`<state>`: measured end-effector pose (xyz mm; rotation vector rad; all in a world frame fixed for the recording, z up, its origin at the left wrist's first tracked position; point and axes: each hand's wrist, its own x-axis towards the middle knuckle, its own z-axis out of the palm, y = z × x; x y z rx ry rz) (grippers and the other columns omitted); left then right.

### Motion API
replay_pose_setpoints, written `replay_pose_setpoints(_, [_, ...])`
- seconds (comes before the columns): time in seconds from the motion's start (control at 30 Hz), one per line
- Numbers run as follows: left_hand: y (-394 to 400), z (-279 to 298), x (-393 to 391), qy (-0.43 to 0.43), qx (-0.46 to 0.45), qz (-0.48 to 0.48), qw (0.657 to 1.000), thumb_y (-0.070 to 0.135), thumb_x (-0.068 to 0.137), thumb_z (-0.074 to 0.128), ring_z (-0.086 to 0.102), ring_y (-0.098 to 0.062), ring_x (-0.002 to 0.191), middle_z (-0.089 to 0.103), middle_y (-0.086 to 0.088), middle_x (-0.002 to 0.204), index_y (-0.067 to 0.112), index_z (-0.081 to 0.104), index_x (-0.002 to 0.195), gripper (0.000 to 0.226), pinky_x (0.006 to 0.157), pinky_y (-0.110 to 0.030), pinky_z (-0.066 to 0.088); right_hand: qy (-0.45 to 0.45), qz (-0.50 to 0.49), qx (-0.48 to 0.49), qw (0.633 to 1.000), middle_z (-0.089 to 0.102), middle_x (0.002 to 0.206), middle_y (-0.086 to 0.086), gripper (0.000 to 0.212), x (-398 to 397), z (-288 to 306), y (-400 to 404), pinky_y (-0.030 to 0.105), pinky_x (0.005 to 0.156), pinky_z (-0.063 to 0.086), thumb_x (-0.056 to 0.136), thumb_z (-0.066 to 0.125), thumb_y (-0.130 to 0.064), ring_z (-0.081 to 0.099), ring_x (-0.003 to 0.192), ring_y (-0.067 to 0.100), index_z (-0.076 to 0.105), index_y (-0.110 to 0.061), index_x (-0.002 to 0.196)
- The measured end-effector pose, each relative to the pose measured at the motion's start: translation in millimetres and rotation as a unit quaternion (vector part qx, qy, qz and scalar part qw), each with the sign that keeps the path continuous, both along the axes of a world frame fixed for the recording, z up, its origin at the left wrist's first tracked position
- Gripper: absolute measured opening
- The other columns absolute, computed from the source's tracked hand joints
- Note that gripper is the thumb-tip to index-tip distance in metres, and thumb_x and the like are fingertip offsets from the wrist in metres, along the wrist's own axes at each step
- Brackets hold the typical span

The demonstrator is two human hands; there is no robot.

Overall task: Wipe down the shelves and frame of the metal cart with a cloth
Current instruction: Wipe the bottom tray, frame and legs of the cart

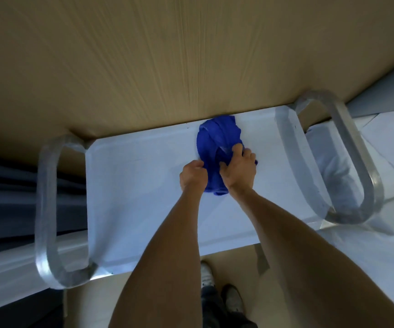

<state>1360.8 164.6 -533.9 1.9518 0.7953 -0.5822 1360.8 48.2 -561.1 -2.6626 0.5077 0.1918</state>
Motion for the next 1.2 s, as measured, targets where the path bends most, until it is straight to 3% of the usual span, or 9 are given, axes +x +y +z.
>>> replay_pose_setpoints(0.13, [0.3, 16.0, -19.5, 0.019, -0.007, 0.029, 0.999, 0.019, 0.089, 0.05, 0.059, -0.026, 0.079, 0.062, -0.002, 0.083, 0.018, 0.068, 0.083, 0.019, 0.068, -0.031, 0.049, -0.004, -0.104, 0.145, 0.984, 0.062, 0.097, 0.005, 0.043, -29.5, 15.8, 19.3, 0.039, 0.071, 0.052, 0.077, 0.063, -0.016, 0.06, 0.089, 0.03, 0.042, -0.015, 0.114])
replay_pose_setpoints(0.2, [0.0, 26.5, -36.2, 0.023, -0.003, 0.053, 0.998, 0.017, 0.085, 0.05, 0.055, -0.026, 0.072, 0.057, -0.003, 0.072, 0.014, 0.058, 0.069, 0.019, 0.059, -0.03, 0.043, 0.021, -0.116, 0.208, 0.971, 0.06, 0.092, -0.001, 0.047, -54.5, 26.2, 26.2, 0.035, 0.068, 0.051, 0.079, 0.064, -0.019, 0.06, 0.08, 0.026, 0.041, -0.018, 0.119])
replay_pose_setpoints(0.37, [2.8, 47.5, -96.1, 0.066, 0.002, 0.085, 0.994, 0.048, 0.089, 0.057, 0.058, -0.026, 0.078, 0.062, -0.009, 0.091, 0.008, 0.06, 0.096, 0.041, 0.063, -0.032, 0.043, 0.086, -0.105, 0.33, 0.934, 0.061, 0.093, -0.006, 0.047, -131.4, 48.9, 13.0, 0.025, 0.064, 0.044, 0.078, 0.068, -0.02, 0.062, 0.084, 0.02, 0.048, -0.028, 0.12])
replay_pose_setpoints(0.5, [-7.3, 60.0, -171.5, 0.101, -0.029, 0.122, 0.987, 0.044, 0.085, 0.066, 0.055, -0.023, 0.075, 0.057, -0.006, 0.088, 0.011, 0.051, 0.098, 0.04, 0.066, -0.033, 0.043, 0.122, -0.09, 0.364, 0.919, 0.064, 0.097, -0.006, 0.046, -206.2, 58.7, -6.2, 0.025, 0.064, 0.046, 0.075, 0.07, -0.017, 0.061, 0.081, 0.013, 0.051, -0.028, 0.116])
replay_pose_setpoints(0.73, [-28.1, 34.5, -329.8, 0.115, -0.042, 0.152, 0.981, 0.039, 0.077, 0.071, 0.063, -0.024, 0.081, 0.063, -0.003, 0.083, 0.013, 0.062, 0.095, 0.032, 0.074, -0.034, 0.054, 0.224, -0.094, 0.44, 0.865, 0.066, 0.101, 0.009, 0.044, -349.9, 41.5, -30.1, 0.039, 0.068, 0.055, 0.07, 0.065, -0.003, 0.066, 0.088, 0.027, 0.053, -0.019, 0.109])
replay_pose_setpoints(0.87, [-30.2, 3.5, -411.5, 0.158, -0.073, 0.178, 0.968, 0.029, 0.065, 0.079, 0.066, -0.028, 0.083, 0.068, -0.009, 0.086, 0.013, 0.064, 0.088, 0.032, 0.08, -0.042, 0.059, 0.322, -0.099, 0.438, 0.834, 0.063, 0.092, 0.009, 0.03, -431.4, 18.1, -41.6, 0.029, 0.059, 0.046, 0.075, 0.06, 0.0, 0.061, 0.078, 0.023, 0.056, -0.009, 0.103])
replay_pose_setpoints(1.03, [-23.3, -49.7, -481.0, 0.223, -0.125, 0.186, 0.949, 0.021, 0.064, 0.077, 0.065, -0.032, 0.089, 0.067, -0.015, 0.092, 0.008, 0.061, 0.09, 0.033, 0.083, -0.046, 0.056, 0.374, -0.095, 0.419, 0.822, 0.062, 0.09, 0.011, 0.04, -502.3, -29.6, -44.4, 0.029, 0.062, 0.044, 0.06, 0.061, -0.008, 0.059, 0.078, 0.024, 0.057, -0.004, 0.1])
replay_pose_setpoints(1.13, [-12.4, -82.1, -502.3, 0.197, -0.117, 0.14, 0.963, 0.025, 0.055, 0.073, 0.067, -0.033, 0.086, 0.07, -0.014, 0.087, 0.008, 0.065, 0.088, 0.038, 0.072, -0.04, 0.054, 0.38, -0.118, 0.415, 0.818, 0.051, 0.073, 0.005, 0.03, -513.2, -63.8, -32.6, 0.027, 0.054, 0.035, 0.051, 0.058, -0.015, 0.048, 0.065, 0.02, 0.048, -0.007, 0.079])
replay_pose_setpoints(1.2, [-1.1, -104.3, -510.7, 0.176, -0.119, 0.133, 0.968, 0.02, 0.064, 0.072, 0.063, -0.029, 0.078, 0.068, -0.012, 0.083, 0.008, 0.063, 0.085, 0.025, 0.065, -0.036, 0.047, 0.363, -0.126, 0.419, 0.823, 0.053, 0.074, 0.003, 0.031, -515.8, -96.1, -16.4, 0.029, 0.059, 0.038, 0.06, 0.064, -0.029, 0.052, 0.065, 0.02, 0.047, -0.012, 0.079])
